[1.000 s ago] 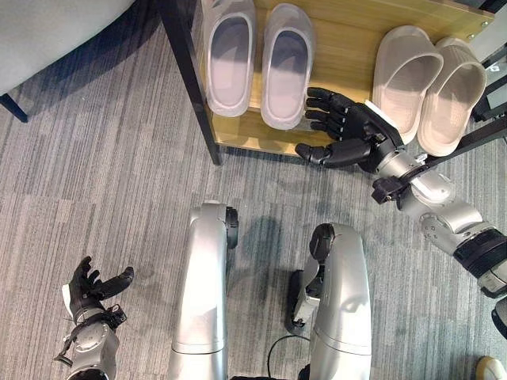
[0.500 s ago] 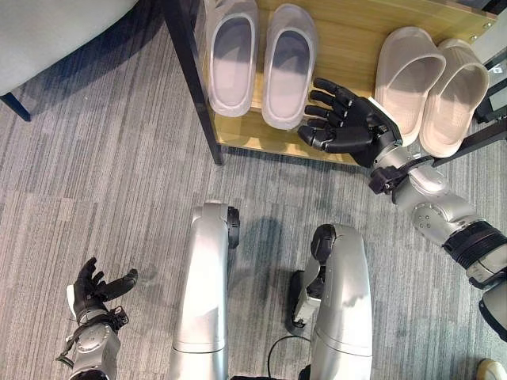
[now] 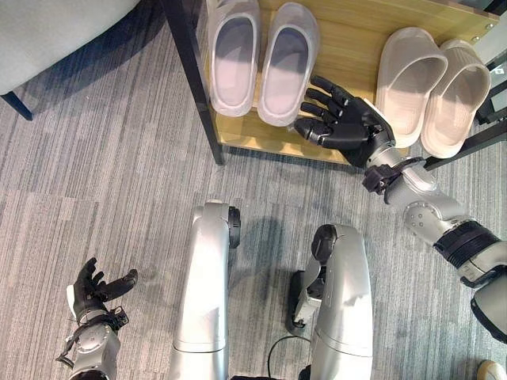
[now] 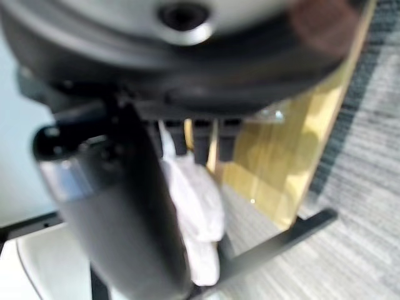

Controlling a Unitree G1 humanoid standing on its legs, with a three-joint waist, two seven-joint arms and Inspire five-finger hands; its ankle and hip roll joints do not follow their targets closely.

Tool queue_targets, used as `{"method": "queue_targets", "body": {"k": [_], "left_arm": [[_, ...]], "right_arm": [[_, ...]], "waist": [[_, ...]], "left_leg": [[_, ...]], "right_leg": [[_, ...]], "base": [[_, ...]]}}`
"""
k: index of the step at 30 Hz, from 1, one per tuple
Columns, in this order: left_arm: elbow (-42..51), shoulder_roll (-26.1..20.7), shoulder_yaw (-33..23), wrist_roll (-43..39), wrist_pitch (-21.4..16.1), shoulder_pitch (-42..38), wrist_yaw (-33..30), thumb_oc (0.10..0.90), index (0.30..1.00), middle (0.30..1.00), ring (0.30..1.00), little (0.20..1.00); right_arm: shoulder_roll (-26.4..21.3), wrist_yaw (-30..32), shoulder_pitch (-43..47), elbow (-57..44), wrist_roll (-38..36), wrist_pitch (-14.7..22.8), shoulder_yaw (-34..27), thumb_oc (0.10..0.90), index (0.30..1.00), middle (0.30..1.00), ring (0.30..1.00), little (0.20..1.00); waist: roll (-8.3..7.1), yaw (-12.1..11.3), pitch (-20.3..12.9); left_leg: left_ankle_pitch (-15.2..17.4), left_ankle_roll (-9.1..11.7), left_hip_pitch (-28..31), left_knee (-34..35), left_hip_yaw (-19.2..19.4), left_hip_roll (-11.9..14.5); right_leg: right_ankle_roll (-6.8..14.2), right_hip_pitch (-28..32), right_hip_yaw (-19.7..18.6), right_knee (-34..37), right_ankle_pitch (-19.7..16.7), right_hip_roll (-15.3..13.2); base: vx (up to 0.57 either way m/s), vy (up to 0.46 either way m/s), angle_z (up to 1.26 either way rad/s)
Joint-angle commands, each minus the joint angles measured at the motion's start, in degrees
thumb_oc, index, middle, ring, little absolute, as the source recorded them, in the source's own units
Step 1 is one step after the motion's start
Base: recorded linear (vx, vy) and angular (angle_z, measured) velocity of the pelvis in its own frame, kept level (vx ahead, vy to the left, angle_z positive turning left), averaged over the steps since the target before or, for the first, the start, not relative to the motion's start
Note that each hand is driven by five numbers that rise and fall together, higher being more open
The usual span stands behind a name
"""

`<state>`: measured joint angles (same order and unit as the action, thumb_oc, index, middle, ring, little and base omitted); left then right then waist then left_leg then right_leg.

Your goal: Arrange the slippers neatly on the shoe rack.

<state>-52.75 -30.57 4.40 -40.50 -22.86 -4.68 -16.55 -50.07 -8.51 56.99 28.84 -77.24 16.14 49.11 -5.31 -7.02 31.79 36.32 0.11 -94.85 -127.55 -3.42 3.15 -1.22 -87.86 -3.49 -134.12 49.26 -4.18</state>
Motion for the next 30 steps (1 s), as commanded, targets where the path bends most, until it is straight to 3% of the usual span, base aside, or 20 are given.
{"method": "queue_targets", "body": {"k": [1, 19, 30], "left_arm": [[2.51, -4.06, 1.85, -1.01, -4.09, 2.74, -1.62, 0.8, 0.9, 0.9, 0.9, 0.9], [1.63, -3.44, 2.57, -1.25, -3.84, 2.4, -1.75, 0.8, 0.9, 0.9, 0.9, 0.9], [0.97, -2.79, 1.5, -1.29, -4.17, 2.7, -2.42, 0.8, 0.9, 0.9, 0.9, 0.9]], "right_arm": [[0.1, -0.59, 14.12, -4.84, -1.86, 7.08, -5.02, 0.8, 0.9, 0.9, 0.9, 0.9], [1.98, 0.55, 16.72, -5.54, -0.81, 7.45, -2.84, 0.8, 0.9, 0.9, 0.9, 0.9], [-0.83, 3.07, 13.36, -4.63, 0.25, 9.5, -7.68, 0.8, 0.9, 0.9, 0.9, 0.9]], "waist": [[1.11, -4.12, -1.99], [1.32, -4.01, -1.99], [0.71, -3.03, -1.99]], "left_leg": [[10.06, -0.75, 4.9, -1.21, -4.99, -1.59], [9.85, -0.59, 4.9, -1.65, -5.01, -1.62], [9.5, -0.49, 4.9, -1.35, -4.82, -1.69]], "right_leg": [[-5.27, -2.09, -2.28, 2.19, -4.49, -1.61], [-5.42, -2.09, -2.31, 1.9, -4.29, -1.67], [-5.46, -2.09, -2.57, 1.89, -4.28, -1.72]], "base": [[0.0, 0.0, 0.0], [0.0, 0.0, 0.0], [0.0, 0.0, 0.0]]}}
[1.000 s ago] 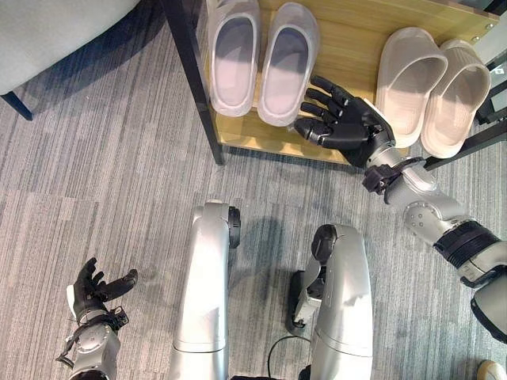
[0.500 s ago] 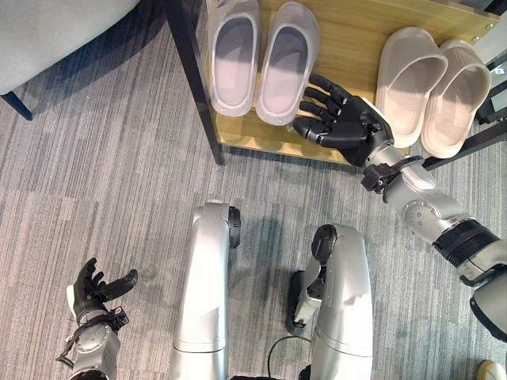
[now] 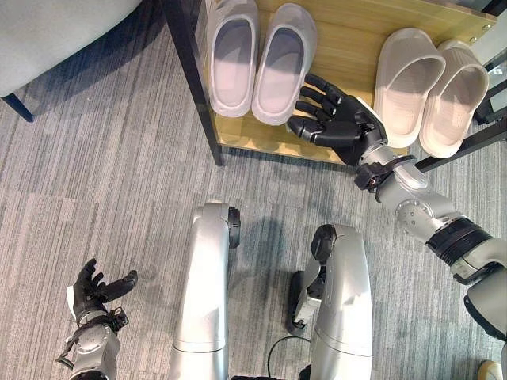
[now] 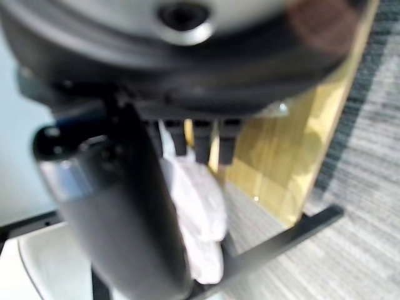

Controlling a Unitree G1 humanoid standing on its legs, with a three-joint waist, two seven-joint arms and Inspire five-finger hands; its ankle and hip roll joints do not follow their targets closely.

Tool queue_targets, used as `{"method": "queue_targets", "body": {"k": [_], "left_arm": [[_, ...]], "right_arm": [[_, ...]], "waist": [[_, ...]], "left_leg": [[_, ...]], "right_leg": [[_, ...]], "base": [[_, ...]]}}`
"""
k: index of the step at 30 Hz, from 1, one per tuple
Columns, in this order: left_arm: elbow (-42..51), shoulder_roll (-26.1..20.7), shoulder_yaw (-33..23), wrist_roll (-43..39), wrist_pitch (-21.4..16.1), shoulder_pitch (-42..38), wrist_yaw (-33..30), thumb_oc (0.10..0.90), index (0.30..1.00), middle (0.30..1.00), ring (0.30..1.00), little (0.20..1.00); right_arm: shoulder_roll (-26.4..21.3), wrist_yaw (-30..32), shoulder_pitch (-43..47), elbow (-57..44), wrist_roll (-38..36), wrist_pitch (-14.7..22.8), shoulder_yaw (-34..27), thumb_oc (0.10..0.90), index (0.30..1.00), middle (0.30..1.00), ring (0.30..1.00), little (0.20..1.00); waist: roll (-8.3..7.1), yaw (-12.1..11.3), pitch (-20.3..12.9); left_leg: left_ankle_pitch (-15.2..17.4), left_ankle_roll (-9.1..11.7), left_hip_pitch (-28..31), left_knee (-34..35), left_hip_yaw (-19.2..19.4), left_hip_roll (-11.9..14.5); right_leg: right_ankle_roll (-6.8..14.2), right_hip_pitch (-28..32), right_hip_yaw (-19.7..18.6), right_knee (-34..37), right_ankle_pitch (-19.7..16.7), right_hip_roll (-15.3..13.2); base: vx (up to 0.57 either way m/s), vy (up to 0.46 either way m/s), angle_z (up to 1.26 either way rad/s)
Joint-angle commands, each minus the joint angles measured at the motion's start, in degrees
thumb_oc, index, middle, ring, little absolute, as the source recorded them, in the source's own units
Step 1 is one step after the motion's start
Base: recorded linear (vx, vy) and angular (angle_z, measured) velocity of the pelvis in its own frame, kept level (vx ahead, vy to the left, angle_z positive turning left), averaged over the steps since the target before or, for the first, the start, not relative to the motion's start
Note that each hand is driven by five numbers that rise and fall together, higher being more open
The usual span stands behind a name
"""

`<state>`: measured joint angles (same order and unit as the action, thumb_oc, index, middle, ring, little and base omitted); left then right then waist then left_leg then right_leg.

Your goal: Arrange the slippers neatly on the shoe rack.

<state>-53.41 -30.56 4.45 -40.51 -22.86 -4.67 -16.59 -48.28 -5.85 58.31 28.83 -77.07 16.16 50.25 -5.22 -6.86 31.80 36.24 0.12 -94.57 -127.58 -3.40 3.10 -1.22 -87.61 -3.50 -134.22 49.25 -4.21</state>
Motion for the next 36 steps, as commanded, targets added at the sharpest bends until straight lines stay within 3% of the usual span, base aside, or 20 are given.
{"method": "queue_targets", "body": {"k": [1, 13, 23, 26, 30, 33, 34, 36], "left_arm": [[1.63, -2.82, 1.45, -1.29, -4.17, 2.69, -2.38, 0.8, 0.9, 0.9, 0.9, 0.9], [0.31, -2.21, 0.53, -0.94, -3.89, 2.04, -2.95, 0.8, 0.9, 0.9, 0.9, 0.9], [0.95, -1.26, -1.02, -0.31, -3.49, 2.47, -3.13, 0.8, 0.9, 0.9, 0.9, 0.9], [1.28, -0.67, -2.17, 0.36, -3.43, 2.39, -3.86, 0.8, 0.9, 0.9, 0.9, 0.9], [2.07, 1.59, -5.99, 1.52, -3.63, 2.12, -5.27, 0.8, 0.9, 0.9, 0.9, 0.9], [5.35, 2.99, -7.54, 3.29, -4.55, 1.97, -7.25, 0.8, 0.9, 0.9, 0.9, 0.9], [5.52, 2.86, -7.38, 3.44, -4.5, 2.01, -7.4, 0.8, 0.9, 0.9, 0.9, 0.9], [7.94, 3.73, -8.62, 5.51, -5.1, 1.8, -8.72, 0.8, 0.9, 0.9, 0.9, 0.9]], "right_arm": [[-2.63, 0.42, 12.01, -4.64, 0.09, 9.47, -8.84, 0.8, 0.9, 0.9, 0.9, 0.9], [-4.88, 1.43, 10.19, -7.14, 2.19, 10.61, -10.53, 0.8, 0.9, 0.9, 0.9, 0.9], [-7.85, -0.26, 2.67, -18.7, 2.2, 13.29, -15.66, 0.8, 0.9, 0.9, 0.9, 0.9], [-9.2, -0.54, -3.65, -25.41, 3.9, 15.11, -20.54, 0.8, 0.9, 0.9, 0.9, 0.9], [-10.23, 2.61, -18.81, -38.48, 15.08, 18.23, -33.57, 0.8, 0.9, 0.9, 0.9, 0.9], [-6.36, 8.95, -28.73, -45.58, 26.78, 20.34, -43.48, 0.8, 0.9, 0.9, 0.9, 0.9], [-6.16, 9.39, -29.51, -46.26, 27.3, 20.11, -44.08, 0.8, 0.9, 0.9, 0.9, 0.9], [-0.79, 13.34, -35.28, -51.18, 35.17, 21.63, -50.57, 0.8, 0.9, 0.9, 0.9, 0.9]], "waist": [[0.61, -3.2, -2.01], [0.52, -2.12, -2.01], [0.28, -0.72, -2.01], [-0.25, -0.05, -2.01], [-1.13, 2.19, -2.01], [-1.02, 3.2, -2.01], [-1.1, 2.98, -2.01], [-0.67, 4.03, -2.01]], "left_leg": [[9.57, -0.49, 4.61, -1.32, -4.84, -1.64], [8.95, -0.21, 4.61, -1.39, -4.58, -1.82], [8.14, 0.02, 4.61, -1.24, -4.38, -2.03], [7.8, 0.01, 4.61, -0.93, -4.2, -2.11], [7.55, -0.05, 4.61, -0.8, -3.91, -2.39], [7.56, -0.16, 4.61, -0.95, -3.49, -2.63], [7.54, -0.16, 4.61, -0.95, -3.47, -2.65], [7.53, -0.47, 4.61, -1.24, -3.06, -2.96]], "right_leg": [[-5.46, -2.34, -2.56, 1.98, -4.28, -1.69], [-5.39, -2.34, -2.74, 2.04, -4.27, -1.42], [-5.28, -2.34, -2.83, 1.69, -4.13, -1.41], [-5.19, -2.34, -2.92, 1.83, -4.24, -1.25], [-4.98, -2.34, -3.01, 1.98, -4.4, -0.75], [-4.69, -2.33, -2.94, 2.02, -4.59, -0.26], [-4.68, -2.33, -2.96, 2.01, -4.6, -0.28], [-4.34, -2.32, -2.82, 2.18, -4.91, 0.42]], "base": [[0.0, 0.0, 0.0], [0.0, 0.0, 0.0], [0.0, -0.001, 0.0], [0.0, 0.0, 0.0], [0.0, 0.0, 0.0], [0.0, 0.0, 0.0], [0.0, 0.0, 0.0], [-0.01, 0.037, -0.06]]}}
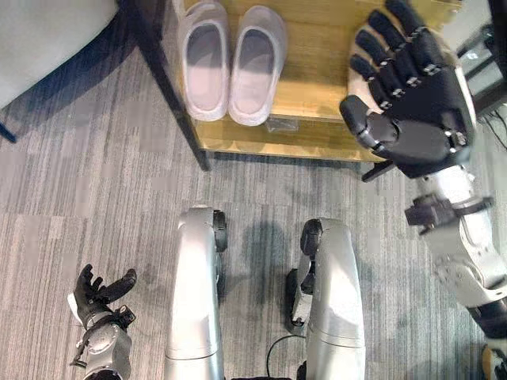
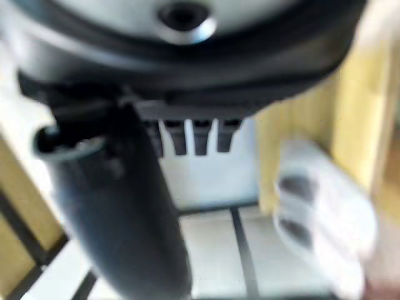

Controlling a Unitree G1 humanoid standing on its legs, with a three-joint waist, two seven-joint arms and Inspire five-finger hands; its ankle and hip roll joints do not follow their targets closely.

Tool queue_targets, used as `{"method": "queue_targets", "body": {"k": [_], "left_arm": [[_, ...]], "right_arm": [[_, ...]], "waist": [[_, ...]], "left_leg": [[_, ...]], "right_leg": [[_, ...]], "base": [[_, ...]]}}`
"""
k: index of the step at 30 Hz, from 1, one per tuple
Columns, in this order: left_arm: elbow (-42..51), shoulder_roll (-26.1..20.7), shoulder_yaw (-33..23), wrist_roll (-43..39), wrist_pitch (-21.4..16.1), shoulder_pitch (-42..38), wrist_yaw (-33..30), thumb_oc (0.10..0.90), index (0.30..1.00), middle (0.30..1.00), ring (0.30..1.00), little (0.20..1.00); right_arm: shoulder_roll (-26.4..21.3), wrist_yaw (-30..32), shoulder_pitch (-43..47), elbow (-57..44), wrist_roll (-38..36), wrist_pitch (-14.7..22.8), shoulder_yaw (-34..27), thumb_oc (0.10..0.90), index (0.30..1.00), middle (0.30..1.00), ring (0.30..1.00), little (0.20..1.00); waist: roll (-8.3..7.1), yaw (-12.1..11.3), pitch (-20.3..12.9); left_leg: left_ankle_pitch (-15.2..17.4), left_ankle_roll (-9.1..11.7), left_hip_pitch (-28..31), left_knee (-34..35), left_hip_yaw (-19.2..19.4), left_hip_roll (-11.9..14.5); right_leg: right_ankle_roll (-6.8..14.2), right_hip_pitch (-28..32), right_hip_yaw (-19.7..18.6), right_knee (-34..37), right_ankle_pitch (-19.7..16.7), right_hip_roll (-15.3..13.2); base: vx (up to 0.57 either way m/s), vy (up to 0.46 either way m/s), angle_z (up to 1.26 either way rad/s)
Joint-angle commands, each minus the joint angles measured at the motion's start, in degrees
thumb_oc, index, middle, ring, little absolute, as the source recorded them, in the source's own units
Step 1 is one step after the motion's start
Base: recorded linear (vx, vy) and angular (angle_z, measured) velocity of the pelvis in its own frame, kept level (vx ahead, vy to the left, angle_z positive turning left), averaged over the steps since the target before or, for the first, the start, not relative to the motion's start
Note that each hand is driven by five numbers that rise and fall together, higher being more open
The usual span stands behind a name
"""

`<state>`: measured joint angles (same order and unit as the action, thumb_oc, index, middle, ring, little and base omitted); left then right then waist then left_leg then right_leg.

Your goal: Arrange the slippers neatly on the shoe rack.

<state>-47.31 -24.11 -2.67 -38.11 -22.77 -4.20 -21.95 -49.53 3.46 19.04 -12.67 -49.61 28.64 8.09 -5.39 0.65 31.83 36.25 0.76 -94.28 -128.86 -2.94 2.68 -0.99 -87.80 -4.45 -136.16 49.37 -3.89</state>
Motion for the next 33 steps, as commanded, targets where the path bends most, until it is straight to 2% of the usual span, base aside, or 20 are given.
{"method": "queue_targets", "body": {"k": [1, 2, 3, 4, 6, 7, 8, 10, 11, 12, 14, 15, 16, 17, 21, 27, 28, 31, 32, 33], "left_arm": [[4.46, -2.6, -2.23, 3.86, -5.54, 0.79, -4.29, 0.8, 0.9, 0.9, 0.9, 0.9], [4.52, -2.23, -2.35, 4.12, -5.44, 0.21, -4.33, 0.8, 0.9, 0.9, 0.9, 0.9], [4.51, -2.24, -2.32, 4.12, -5.44, 0.2, -4.33, 0.8, 0.9, 0.9, 0.9, 0.9], [7.06, -1.75, -3.71, 5.06, -6.37, -1.12, -4.58, 0.8, 0.9, 0.9, 0.9, 0.9], [7.97, -1.12, -3.74, 5.57, -6.83, -1.63, -4.9, 0.8, 0.9, 0.9, 0.9, 0.9], [10.74, -0.52, -5.5, 5.3, -8.3, -2.53, -5.56, 0.8, 0.9, 0.9, 0.9, 0.9], [10.8, 0.21, -6.15, 5.54, -8.78, -2.43, -5.69, 0.8, 0.9, 0.9, 0.9, 0.9], [10.89, 1.26, -6.36, 5.68, -9.42, -2.1, -5.73, 0.8, 0.9, 0.9, 0.9, 0.9], [10.9, 1.25, -6.34, 5.68, -9.42, -2.07, -5.74, 0.8, 0.9, 0.9, 0.9, 0.9], [11.03, 1.22, -5.46, 7.79, -8.97, -1.6, -6.29, 0.8, 0.9, 0.9, 0.9, 0.9], [11.56, 1.3, -4.92, 8.47, -8.8, -0.87, -5.92, 0.8, 0.9, 0.9, 0.9, 0.9], [10.49, 1.53, -4.47, 8.54, -8.84, -0.65, -4.81, 0.8, 0.9, 0.9, 0.9, 0.9], [10.49, 1.53, -4.47, 8.54, -8.84, -0.65, -4.81, 0.8, 0.9, 0.9, 0.9, 0.9], [9.1, 1.89, -3.31, 9.63, -8.52, -0.6, -4.63, 0.8, 0.9, 0.9, 0.9, 0.9], [5.91, 3.33, -0.33, 10.81, -7.02, 0.09, -2.83, 0.8, 0.9, 0.9, 0.9, 0.9], [-1.56, 6.61, 3.96, 12.81, -3.22, 3.33, 3.01, 0.8, 0.9, 0.9, 0.9, 0.9], [-3.11, 7.33, 4.47, 13.03, -2.64, 3.6, 4.13, 0.8, 0.9, 0.9, 0.9, 0.9], [-8.38, 8.89, 6.51, 17.79, -0.48, 5.27, 5.33, 0.8, 0.9, 0.9, 0.9, 0.9], [-8.39, 8.9, 6.5, 17.8, -0.49, 5.24, 5.33, 0.8, 0.9, 0.9, 0.9, 0.9], [-11.48, 9.28, 8.96, 25.92, 0.96, 6.67, 3.11, 0.8, 0.9, 0.9, 0.9, 0.9]], "right_arm": [[4.28, 6.59, 0.08, -12.1, 11.78, 8.91, -10.92, 0.8, 0.9, 0.9, 0.9, 0.9], [5.86, 8.24, -1.71, -13.35, 16.0, 8.62, -11.92, 0.8, 0.9, 0.9, 0.9, 0.9], [5.89, 8.37, -1.79, -13.46, 16.13, 8.55, -11.96, 0.8, 0.9, 0.9, 0.9, 0.9], [7.65, 12.14, -5.3, -14.1, 25.4, 7.26, -14.83, 0.8, 0.9, 0.9, 0.9, 0.9], [9.42, 14.51, -7.54, -13.82, 29.17, 6.79, -15.55, 0.8, 0.9, 0.9, 0.9, 0.9], [13.53, 16.18, -12.57, -14.85, 34.53, 6.17, -17.03, 0.8, 0.9, 0.9, 0.9, 0.9], [15.86, 16.28, -15.99, -16.0, 37.4, 6.1, -17.84, 0.8, 0.9, 0.9, 0.9, 0.9], [20.24, 14.9, -22.29, -16.12, 37.47, 5.57, -17.44, 0.8, 0.9, 0.9, 0.9, 0.9], [20.25, 14.89, -22.35, -16.16, 37.46, 5.56, -17.45, 0.8, 0.9, 0.9, 0.9, 0.9], [22.63, 14.42, -26.18, -14.21, 36.7, 5.29, -14.9, 0.8, 0.9, 0.9, 0.9, 0.9], [23.04, 14.68, -28.14, -13.47, 37.93, 4.82, -14.32, 0.8, 0.9, 0.9, 0.9, 0.9], [22.63, 17.22, -30.34, -11.45, 43.14, 3.79, -13.42, 0.8, 0.9, 0.9, 0.9, 0.9], [22.63, 17.24, -30.34, -11.45, 43.16, 3.79, -13.41, 0.8, 0.9, 0.9, 0.9, 0.9], [22.11, 19.85, -31.47, -5.76, 46.17, 2.23, -11.98, 0.8, 0.9, 0.9, 0.9, 0.9], [21.85, 24.51, -32.7, 8.34, 50.02, -1.38, -10.35, 0.8, 0.9, 0.9, 0.9, 0.9], [25.18, 25.23, -31.9, 28.93, 47.69, -4.65, -9.23, 0.8, 0.9, 0.9, 0.9, 0.9], [26.05, 24.97, -31.5, 33.04, 47.01, -4.99, -8.83, 0.8, 0.9, 0.9, 0.9, 0.9], [27.71, 25.64, -31.14, 42.85, 46.83, -5.63, -8.83, 0.8, 0.9, 0.9, 0.9, 0.9], [27.71, 25.64, -31.1, 42.9, 46.82, -5.6, -8.83, 0.8, 0.9, 0.9, 0.9, 0.9], [29.18, 24.45, -30.27, 50.02, 45.11, -6.36, -8.03, 0.8, 0.9, 0.9, 0.9, 0.9]], "waist": [[0.0, -3.05, -2.03], [0.15, -2.96, -2.03], [0.15, -3.0, -2.03], [0.77, -2.06, -2.03], [1.39, -1.85, -2.03], [2.01, -1.02, -2.1], [1.92, -0.54, -3.74], [1.93, 0.53, -7.45], [1.92, 0.52, -7.5], [2.4, 1.22, -10.14], [2.57, 1.33, -11.09], [2.95, 1.59, -12.39], [2.95, 1.6, -12.36], [3.36, 1.76, -13.62], [3.6, 2.28, -15.6], [3.41, 2.82, -18.74], [3.34, 3.01, -19.34], [3.39, 2.89, -21.21], [3.37, 2.94, -21.21], [3.26, 2.71, -22.91]], "left_leg": [[7.28, -1.41, 4.32, 0.68, -2.93, -2.56], [6.92, -1.54, 4.32, 1.52, -2.58, -2.64], [6.9, -1.55, 4.32, 1.53, -2.58, -2.65], [6.02, -1.84, 4.32, 3.74, -2.21, -2.86], [5.08, -2.15, 4.32, 5.52, -2.15, -3.09], [3.12, -2.42, 4.32, 9.28, -2.24, -3.48], [2.4, -2.41, 4.32, 11.39, -2.26, -3.54], [0.69, -2.54, 4.33, 15.68, -2.29, -3.51], [0.64, -2.55, 4.33, 15.74, -2.28, -3.52], [-1.25, -2.74, 4.4, 19.39, -2.71, -2.97], [-2.06, -2.76, 5.32, 21.58, -2.86, -2.52], [-3.79, -2.95, 8.94, 27.34, -2.68, -1.15], [-3.83, -2.95, 8.99, 27.41, -2.68, -1.16], [-5.39, -3.19, 13.95, 34.32, -2.25, -0.05], [-9.25, -2.95, 26.0, 49.35, -1.11, 1.45], [-14.18, -3.09, 48.06, 70.95, 1.42, 0.72], [-17.46, -3.16, 51.59, 76.02, 1.96, 0.64], [-20.39, -2.94, 62.92, 87.08, 2.2, 0.09], [-20.79, -2.93, 63.11, 87.62, 2.18, 0.05], [-23.9, -2.01, 70.76, 95.43, 3.44, 0.02]], "right_leg": [[-4.4, -2.11, -1.78, 4.99, -5.43, 0.44], [-4.34, -2.1, -1.69, 5.78, -5.73, 0.63], [-4.34, -2.1, -1.69, 5.79, -5.75, 0.63], [-4.23, -1.36, -1.21, 8.26, -5.99, 0.58], [-4.17, -0.69, -0.72, 10.12, -6.48, 0.24], [-3.81, 0.77, 0.29, 14.5, -7.65, -0.24], [-3.8, 1.21, 0.79, 16.81, -8.13, -0.24], [-4.04, 1.75, 1.43, 21.56, -9.34, -0.34], [-4.05, 1.75, 1.43, 21.61, -9.38, -0.35], [-3.98, 2.17, 2.09, 25.66, -10.39, -0.61], [-4.06, 3.13, 2.36, 28.05, -10.79, -0.78], [-4.0, 6.56, 3.13, 33.77, -12.07, -1.68], [-4.01, 6.62, 3.15, 33.83, -12.11, -1.69], [-3.52, 11.04, 3.53, 40.43, -13.68, -2.42], [-1.83, 21.88, 4.16, 55.32, -17.67, -3.51], [0.95, 42.08, 5.89, 77.57, -24.16, -2.44], [1.23, 45.64, 6.53, 82.82, -27.32, -2.42], [2.86, 56.69, 6.59, 93.58, -31.6, -2.36], [2.85, 56.87, 6.64, 94.06, -31.95, -2.38], [4.08, 64.47, 5.97, 102.32, -35.46, -2.44]], "base": [[-0.03, 0.058, -0.09], [-0.02, 0.043, -0.05], [-0.05, 0.069, -0.08], [-0.06, 0.102, -0.09], [-0.08, 0.109, -0.03], [-0.07, 0.071, 0.08], [-0.05, 0.084, 0.11], [-0.01, 0.032, 0.06], [-0.08, 0.074, -0.05], [-0.07, 0.066, -0.07], [-0.06, 0.061, 0.01], [-0.04, 0.049, 0.01], [-0.06, 0.118, 0.0], [-0.04, 0.083, 0.04], [-0.01, 0.063, -0.03], [0.12, 0.018, -0.05], [0.11, 0.019, -0.04], [0.17, -0.001, -0.06], [0.26, -0.025, -0.03], [0.24, -0.028, 0.0]]}}
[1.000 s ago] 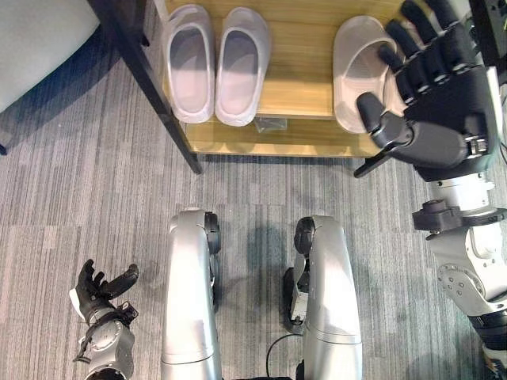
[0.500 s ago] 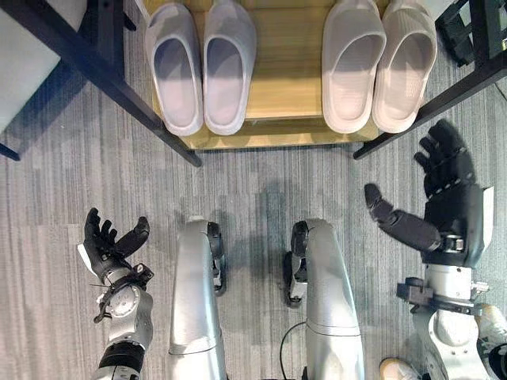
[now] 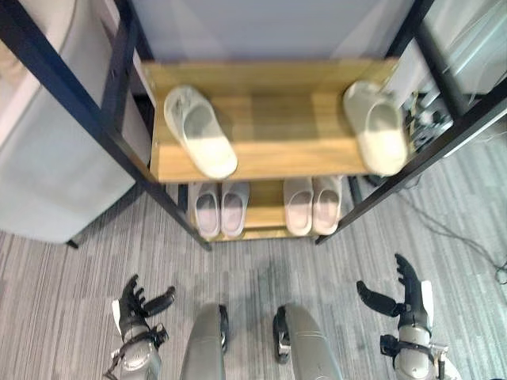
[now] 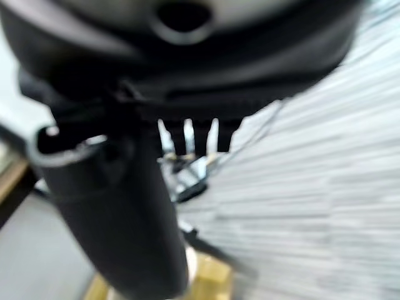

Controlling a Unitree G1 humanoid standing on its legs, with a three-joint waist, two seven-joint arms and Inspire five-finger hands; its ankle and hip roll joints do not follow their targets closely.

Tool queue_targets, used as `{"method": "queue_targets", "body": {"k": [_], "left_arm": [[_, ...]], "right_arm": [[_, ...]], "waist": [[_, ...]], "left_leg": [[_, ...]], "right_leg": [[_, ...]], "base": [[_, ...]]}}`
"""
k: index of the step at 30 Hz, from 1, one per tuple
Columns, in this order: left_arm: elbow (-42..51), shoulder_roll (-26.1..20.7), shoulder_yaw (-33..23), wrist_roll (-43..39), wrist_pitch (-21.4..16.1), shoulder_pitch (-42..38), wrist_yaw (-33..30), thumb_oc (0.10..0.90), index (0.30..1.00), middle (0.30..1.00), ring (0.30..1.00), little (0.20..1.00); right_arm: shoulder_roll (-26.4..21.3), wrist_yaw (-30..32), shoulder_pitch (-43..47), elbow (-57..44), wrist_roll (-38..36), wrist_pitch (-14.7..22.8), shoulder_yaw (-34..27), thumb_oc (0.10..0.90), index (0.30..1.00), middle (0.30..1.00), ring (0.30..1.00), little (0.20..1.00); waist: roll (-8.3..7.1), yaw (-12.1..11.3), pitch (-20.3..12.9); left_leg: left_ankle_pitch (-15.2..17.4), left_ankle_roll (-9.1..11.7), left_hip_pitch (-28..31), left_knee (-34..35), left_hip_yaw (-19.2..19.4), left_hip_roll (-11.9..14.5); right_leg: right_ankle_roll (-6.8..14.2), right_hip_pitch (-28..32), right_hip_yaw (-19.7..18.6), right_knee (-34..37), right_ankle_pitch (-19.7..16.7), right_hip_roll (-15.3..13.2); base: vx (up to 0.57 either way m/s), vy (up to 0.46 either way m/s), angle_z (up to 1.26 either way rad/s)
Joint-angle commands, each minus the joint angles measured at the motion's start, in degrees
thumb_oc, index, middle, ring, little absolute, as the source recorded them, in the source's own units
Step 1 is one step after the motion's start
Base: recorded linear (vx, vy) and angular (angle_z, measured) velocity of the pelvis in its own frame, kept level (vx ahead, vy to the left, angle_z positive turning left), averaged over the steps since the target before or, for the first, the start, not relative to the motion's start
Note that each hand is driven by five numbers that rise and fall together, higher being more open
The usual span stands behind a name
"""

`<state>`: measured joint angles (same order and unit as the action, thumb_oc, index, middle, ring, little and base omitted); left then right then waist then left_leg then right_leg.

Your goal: Arrange the slippers neatly on the shoe rack.

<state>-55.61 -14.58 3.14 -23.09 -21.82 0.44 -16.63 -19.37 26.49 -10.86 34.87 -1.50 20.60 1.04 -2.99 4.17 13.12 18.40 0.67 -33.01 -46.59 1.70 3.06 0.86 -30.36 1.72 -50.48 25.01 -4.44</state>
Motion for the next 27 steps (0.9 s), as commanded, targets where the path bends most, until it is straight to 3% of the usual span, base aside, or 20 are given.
{"method": "queue_targets", "body": {"k": [1, 6, 12, 17, 27], "left_arm": [[-4.24, 0.15, 3.39, 10.71, 0.39, 1.99, -1.1, 0.8, 0.9, 0.9, 0.9, 0.9], [-12.68, 1.9, 5.99, 17.65, 2.66, 2.43, 0.25, 0.8, 0.9, 0.9, 0.9, 0.9], [-19.03, 2.64, 5.64, 20.34, 5.63, 2.37, 2.8, 0.8, 0.9, 0.9, 0.9, 0.9], [-21.88, 3.0, 4.92, 20.55, 7.35, 2.51, 4.59, 0.8, 0.9, 0.9, 0.9, 0.9], [-20.26, 3.94, 8.74, 22.65, 7.47, 1.58, 6.4, 0.8, 0.9, 0.9, 0.9, 0.9]], "right_arm": [[-0.33, 0.47, -0.15, 5.86, -4.38, 1.55, -0.65, 0.8, 0.9, 0.9, 0.9, 0.9], [2.09, -2.8, 0.13, 20.64, -10.64, 0.44, -0.27, 0.8, 0.9, 0.9, 0.9, 0.9], [3.08, -8.2, 2.01, 28.64, -16.19, -1.52, 0.78, 0.8, 0.9, 0.9, 0.9, 0.9], [4.6, -12.01, 3.23, 33.21, -20.39, -3.03, 1.54, 0.8, 0.9, 0.9, 0.9, 0.9], [5.9, -13.25, 2.56, 36.01, -17.07, -4.67, 4.88, 0.8, 0.9, 0.9, 0.9, 0.9]], "waist": [[0.96, -0.89, -4.86], [1.43, -0.88, -8.88], [2.1, -1.15, -12.14], [2.48, -1.18, -13.8], [2.44, -0.97, -14.22]], "left_leg": [[-6.62, -1.63, 12.25, 15.84, -0.74, -0.36], [-10.04, -0.66, 25.33, 31.96, 1.83, -1.92], [-13.79, -0.19, 34.31, 44.91, 3.74, -3.0], [-16.01, 0.1, 37.94, 50.61, 4.48, -2.84], [-15.85, 0.64, 40.41, 51.59, 3.89, -2.39]], "right_leg": [[2.63, 9.59, -0.26, 19.31, -11.81, -1.79], [4.61, 20.69, -1.01, 33.92, -17.06, -0.38], [5.58, 29.05, -1.75, 46.13, -20.58, 0.66], [5.69, 32.47, -2.5, 51.31, -21.99, 0.88], [5.54, 36.75, -1.07, 54.48, -22.33, 1.22]], "base": [[0.31, -0.038, -0.15], [0.15, -0.034, -0.16], [0.04, -0.042, -0.15], [0.01, -0.037, -0.14], [0.0, -0.033, 0.01]]}}
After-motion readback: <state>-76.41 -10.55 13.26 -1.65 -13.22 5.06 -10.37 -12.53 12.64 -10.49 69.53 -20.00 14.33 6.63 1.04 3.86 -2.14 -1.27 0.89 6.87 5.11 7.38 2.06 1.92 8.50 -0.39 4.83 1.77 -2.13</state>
